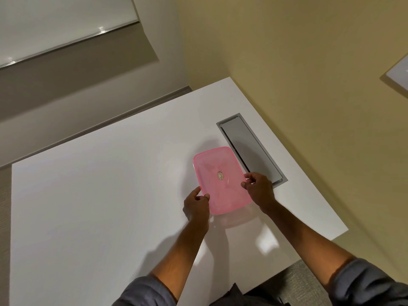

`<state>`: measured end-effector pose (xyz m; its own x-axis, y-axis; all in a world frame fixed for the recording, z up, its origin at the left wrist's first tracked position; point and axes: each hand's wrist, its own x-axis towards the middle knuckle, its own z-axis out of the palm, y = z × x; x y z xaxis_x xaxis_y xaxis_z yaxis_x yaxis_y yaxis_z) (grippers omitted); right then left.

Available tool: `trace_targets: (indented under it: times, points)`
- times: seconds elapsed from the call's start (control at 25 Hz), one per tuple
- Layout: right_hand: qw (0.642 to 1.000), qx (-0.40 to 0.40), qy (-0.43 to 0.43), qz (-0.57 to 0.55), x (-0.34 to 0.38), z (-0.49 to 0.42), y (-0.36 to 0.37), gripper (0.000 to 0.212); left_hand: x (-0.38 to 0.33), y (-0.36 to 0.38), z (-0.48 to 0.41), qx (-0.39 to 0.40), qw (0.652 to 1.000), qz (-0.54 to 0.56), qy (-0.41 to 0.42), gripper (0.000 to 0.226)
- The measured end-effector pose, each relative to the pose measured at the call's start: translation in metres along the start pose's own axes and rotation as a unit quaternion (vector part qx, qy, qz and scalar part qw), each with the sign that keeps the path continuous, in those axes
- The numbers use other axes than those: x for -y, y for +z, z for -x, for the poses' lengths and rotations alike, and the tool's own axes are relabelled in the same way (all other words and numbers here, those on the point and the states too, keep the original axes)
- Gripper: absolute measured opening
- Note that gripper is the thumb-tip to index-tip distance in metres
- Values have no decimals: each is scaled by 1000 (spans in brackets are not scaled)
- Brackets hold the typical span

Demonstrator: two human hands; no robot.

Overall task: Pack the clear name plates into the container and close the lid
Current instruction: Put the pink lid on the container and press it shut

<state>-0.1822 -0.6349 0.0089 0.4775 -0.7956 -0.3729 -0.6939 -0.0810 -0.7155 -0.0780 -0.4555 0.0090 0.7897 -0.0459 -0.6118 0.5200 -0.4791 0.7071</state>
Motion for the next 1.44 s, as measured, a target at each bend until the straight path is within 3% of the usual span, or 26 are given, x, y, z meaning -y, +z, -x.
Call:
trace_targets:
  times: [0.52,0.76,1.04,1.44]
  points:
    - [999,36,19,1,-12,6,-1,45,16,-10,-3,48,996,59,-54,55]
    - [992,36,85,-85,-30,22,-2,45,23,-17,0,114,982,97,-117,35]
    - [989,9,96,-110,-28,28,4,34,27,-15,1,83,986,92,-111,26]
    - [983,40,115,-137,-38,16,-9,25,31,-19,-4,119,985,79,-96,29]
